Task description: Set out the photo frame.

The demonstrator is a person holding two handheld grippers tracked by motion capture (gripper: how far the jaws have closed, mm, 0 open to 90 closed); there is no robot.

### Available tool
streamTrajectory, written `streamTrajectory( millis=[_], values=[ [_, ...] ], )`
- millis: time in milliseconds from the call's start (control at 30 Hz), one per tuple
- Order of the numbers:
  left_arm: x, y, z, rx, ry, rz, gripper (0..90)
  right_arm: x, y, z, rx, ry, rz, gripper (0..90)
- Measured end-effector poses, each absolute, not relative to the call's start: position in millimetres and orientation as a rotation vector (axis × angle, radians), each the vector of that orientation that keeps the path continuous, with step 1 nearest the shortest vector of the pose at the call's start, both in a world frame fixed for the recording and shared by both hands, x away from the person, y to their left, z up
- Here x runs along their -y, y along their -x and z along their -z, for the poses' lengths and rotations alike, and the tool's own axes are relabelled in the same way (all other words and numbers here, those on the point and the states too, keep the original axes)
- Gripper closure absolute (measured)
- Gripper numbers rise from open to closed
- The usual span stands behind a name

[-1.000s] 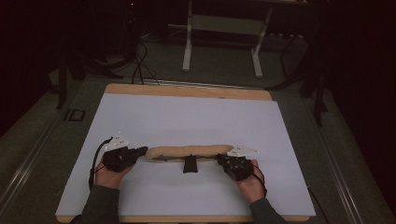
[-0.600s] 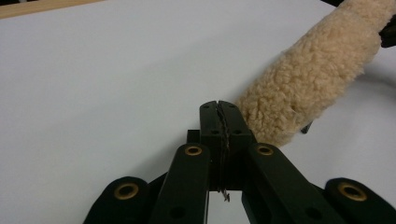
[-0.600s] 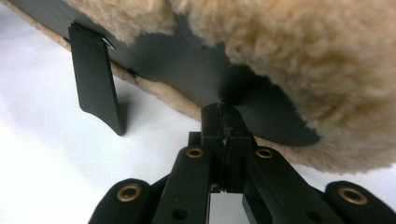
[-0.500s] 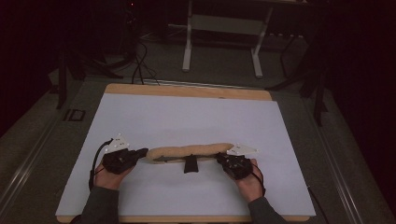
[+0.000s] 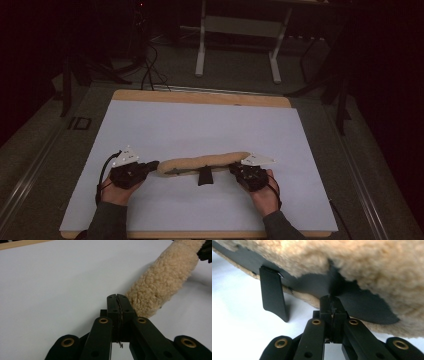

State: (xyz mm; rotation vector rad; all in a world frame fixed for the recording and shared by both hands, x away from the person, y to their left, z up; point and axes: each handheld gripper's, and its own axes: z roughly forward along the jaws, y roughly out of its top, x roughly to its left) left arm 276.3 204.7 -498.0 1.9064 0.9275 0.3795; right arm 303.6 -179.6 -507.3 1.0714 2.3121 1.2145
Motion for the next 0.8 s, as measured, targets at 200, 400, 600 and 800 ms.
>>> streamTrajectory(
  millis=[200, 400, 600, 800],
  values=[
    [-204.1, -274.0, 498.2, -0.923, -1.906, -0.378, 90.0, 171.0, -303.7, 507.7, -2.325, -1.054, -1.202, 90.0],
    [-202.6, -271.0, 498.4, -0.913, -1.91, -0.383, 90.0, 168.4, -305.6, 507.3, -2.337, -1.042, -1.185, 90.0],
    [-200.0, -267.5, 498.4, -0.898, -1.917, -0.387, 90.0, 167.2, -307.8, 506.9, -2.338, -1.042, -1.178, 90.0],
    [-197.7, -265.5, 498.3, -0.886, -1.921, -0.387, 90.0, 165.5, -308.8, 507.2, -2.338, -1.043, -1.18, 90.0]
  ],
)
